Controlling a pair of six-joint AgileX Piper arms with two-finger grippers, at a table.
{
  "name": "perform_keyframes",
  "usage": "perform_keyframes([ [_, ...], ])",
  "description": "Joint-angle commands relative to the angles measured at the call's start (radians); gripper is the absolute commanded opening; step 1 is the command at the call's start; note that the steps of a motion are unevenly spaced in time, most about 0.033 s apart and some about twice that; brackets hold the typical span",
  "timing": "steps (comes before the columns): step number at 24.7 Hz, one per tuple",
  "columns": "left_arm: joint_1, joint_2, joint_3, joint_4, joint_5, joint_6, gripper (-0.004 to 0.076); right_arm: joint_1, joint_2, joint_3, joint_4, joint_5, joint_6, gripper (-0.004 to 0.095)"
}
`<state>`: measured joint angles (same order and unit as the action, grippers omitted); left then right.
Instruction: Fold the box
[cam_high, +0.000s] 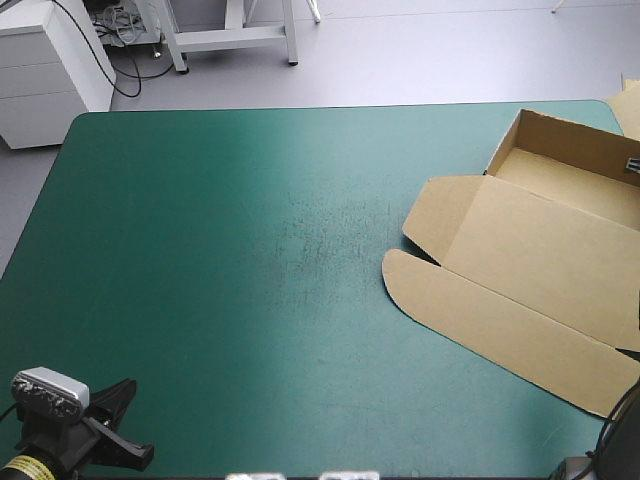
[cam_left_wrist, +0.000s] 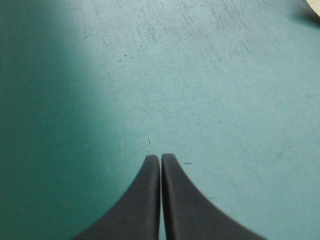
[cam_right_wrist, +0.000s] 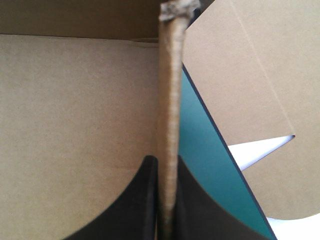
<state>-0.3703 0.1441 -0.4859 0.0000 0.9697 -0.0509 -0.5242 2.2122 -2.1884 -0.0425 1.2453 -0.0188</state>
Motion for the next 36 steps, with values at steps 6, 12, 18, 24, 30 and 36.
perform_keyframes([
  [6, -0.002, 0.015, -0.021, 0.000, -0.064, 0.000, -0.0008, -0.004, -0.095, -0.032, -0.046, 0.006, -0.039, 0.0337],
  [12, -0.002, 0.015, -0.021, -0.006, -0.062, 0.000, -0.0008, 0.008, -0.282, -0.032, -0.022, 0.006, -0.057, 0.0539],
  [18, -0.002, 0.015, -0.021, 0.000, -0.062, 0.000, -0.0008, 0.136, -0.554, 0.037, 0.050, 0.008, -0.125, 0.0490],
  [24, -0.002, 0.015, -0.021, 0.000, -0.062, 0.000, -0.0008, 0.283, -0.858, 0.315, 0.061, 0.004, -0.184, 0.0242],
  [30, -0.002, 0.015, -0.021, 0.000, -0.062, 0.000, -0.0008, 0.372, -1.321, 0.801, 0.106, -0.274, -0.214, -0.0016],
  [36, -0.002, 0.015, -0.021, 0.000, -0.062, 0.000, -0.0008, 0.372, -1.697, 1.214, 0.113, -0.318, -0.219, -0.0016],
])
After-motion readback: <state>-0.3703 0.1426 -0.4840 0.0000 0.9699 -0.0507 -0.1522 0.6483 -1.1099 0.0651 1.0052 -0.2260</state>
